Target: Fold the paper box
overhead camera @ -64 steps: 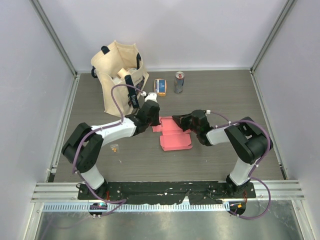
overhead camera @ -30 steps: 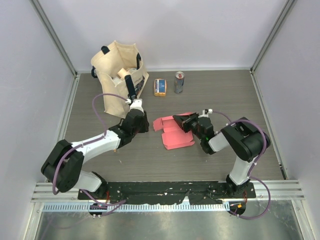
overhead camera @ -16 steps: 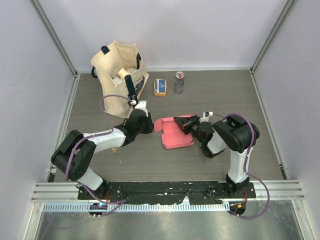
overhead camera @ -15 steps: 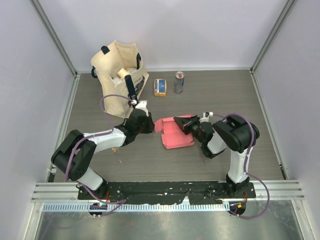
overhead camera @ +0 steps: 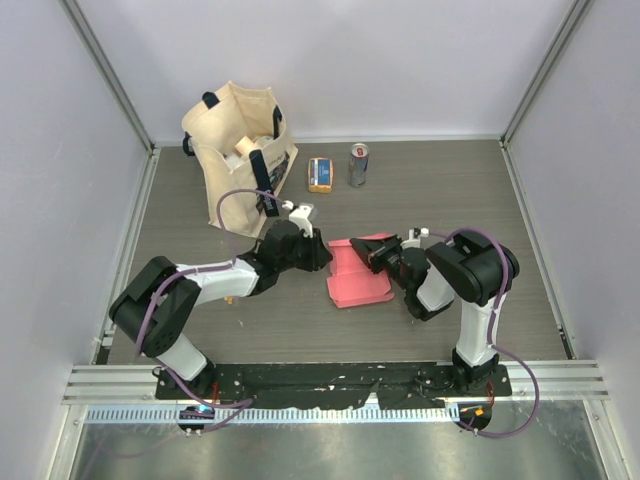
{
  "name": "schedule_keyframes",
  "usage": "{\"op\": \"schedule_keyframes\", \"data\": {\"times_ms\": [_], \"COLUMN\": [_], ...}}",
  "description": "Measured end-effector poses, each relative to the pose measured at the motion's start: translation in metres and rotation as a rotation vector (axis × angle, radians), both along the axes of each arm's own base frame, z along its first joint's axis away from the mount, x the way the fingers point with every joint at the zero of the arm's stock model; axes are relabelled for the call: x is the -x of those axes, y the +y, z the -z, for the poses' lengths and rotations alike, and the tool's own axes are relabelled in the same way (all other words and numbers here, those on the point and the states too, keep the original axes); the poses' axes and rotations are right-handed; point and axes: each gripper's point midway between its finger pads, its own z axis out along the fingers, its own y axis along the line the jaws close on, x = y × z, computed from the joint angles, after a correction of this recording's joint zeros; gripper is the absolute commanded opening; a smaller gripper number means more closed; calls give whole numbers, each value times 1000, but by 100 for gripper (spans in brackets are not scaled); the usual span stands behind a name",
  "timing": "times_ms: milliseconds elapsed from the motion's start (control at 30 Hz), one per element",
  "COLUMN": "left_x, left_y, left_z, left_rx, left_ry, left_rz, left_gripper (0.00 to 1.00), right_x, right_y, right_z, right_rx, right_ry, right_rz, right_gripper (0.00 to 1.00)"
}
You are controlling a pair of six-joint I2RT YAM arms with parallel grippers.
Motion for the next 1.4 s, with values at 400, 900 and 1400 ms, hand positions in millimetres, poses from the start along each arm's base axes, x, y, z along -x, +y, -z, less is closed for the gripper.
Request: {"op": "schedule_keyframes", "data": {"times_ms": [400, 900, 1400], "left_x": [10, 16, 0], "left_y": [-3, 16, 52], "left_z": [16, 0, -11], "left_rx": [-67, -43, 42], "left_ry": [-10, -37, -70], "left_rz": [45, 5, -84], "left_gripper": [42, 52, 59], "right_x": [10, 0, -23], "right_y": [-6, 3, 16], "right_z": [20, -32, -53], "right_rx": [43, 32, -1], "right_ry": [50, -78, -126], "right_rz": [0, -24, -24], "right_gripper": [2, 2, 2]}}
